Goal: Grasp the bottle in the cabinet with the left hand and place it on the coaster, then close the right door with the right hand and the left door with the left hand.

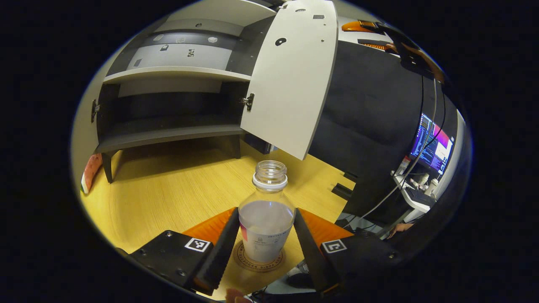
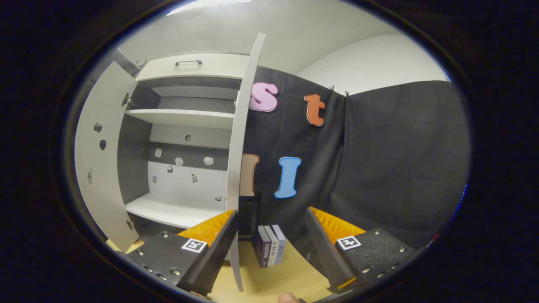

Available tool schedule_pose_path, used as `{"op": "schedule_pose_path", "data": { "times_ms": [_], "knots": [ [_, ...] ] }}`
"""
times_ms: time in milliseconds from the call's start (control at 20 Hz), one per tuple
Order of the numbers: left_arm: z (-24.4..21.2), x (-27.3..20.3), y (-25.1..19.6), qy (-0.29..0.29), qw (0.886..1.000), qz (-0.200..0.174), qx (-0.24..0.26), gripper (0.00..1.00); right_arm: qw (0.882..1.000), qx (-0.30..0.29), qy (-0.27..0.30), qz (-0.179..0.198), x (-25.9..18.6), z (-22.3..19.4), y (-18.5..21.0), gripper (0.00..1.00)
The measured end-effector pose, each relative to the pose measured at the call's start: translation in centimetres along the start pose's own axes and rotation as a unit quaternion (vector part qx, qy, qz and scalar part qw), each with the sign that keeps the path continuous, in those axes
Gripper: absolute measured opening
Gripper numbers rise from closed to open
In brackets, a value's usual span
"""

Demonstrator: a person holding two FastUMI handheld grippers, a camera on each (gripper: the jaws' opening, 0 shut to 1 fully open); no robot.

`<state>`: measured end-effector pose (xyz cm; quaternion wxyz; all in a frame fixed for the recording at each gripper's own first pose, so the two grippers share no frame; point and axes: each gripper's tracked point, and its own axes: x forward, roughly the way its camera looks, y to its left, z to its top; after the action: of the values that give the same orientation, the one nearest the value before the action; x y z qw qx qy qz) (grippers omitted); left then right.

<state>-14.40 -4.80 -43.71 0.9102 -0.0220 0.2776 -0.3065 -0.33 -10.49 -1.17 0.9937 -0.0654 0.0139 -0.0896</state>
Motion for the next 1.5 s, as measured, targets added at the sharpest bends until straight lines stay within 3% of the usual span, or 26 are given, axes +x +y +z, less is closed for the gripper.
{"op": "schedule_pose_path", "data": {
  "times_ms": [100,200,250,300,400,700,1000,1350,1500],
  "knots": [
    [0.0,-0.1,-0.2,0.007,1.000,0.002,0.004,0.82,1.000,0.000,0.000,0.001,0.0,-0.1,0.1,1.00],
    [0.4,-0.4,-0.5,0.006,1.000,0.001,0.009,0.82,1.000,-0.001,-0.001,0.002,0.2,-0.1,0.0,0.94],
    [0.7,-0.4,-0.5,0.007,1.000,0.002,0.010,0.84,1.000,-0.001,-0.001,0.002,0.3,-0.1,0.1,0.94],
    [1.0,-0.5,-0.6,0.004,1.000,0.004,0.012,0.94,1.000,-0.001,-0.001,0.002,0.3,-0.2,0.1,0.97],
    [1.7,-0.7,-0.8,-0.003,1.000,0.004,0.014,0.95,1.000,0.001,-0.001,0.002,0.3,-0.4,-0.1,0.94],
    [4.8,-1.7,-1.0,-0.024,0.999,0.016,0.020,0.95,1.000,0.008,-0.001,0.000,0.2,-0.7,-0.3,0.96],
    [11.7,-3.0,-0.7,-0.085,0.995,0.043,0.030,0.94,1.000,0.013,0.001,0.001,0.5,-1.2,-0.3,0.97],
    [20.3,-5.1,1.1,-0.141,0.982,0.102,0.069,0.94,1.000,0.021,-0.003,0.008,1.1,-1.2,0.1,0.94],
    [23.5,-6.2,1.2,-0.165,0.977,0.119,0.068,0.94,1.000,0.028,-0.002,0.012,1.1,-1.3,0.0,0.97]
  ]
}}
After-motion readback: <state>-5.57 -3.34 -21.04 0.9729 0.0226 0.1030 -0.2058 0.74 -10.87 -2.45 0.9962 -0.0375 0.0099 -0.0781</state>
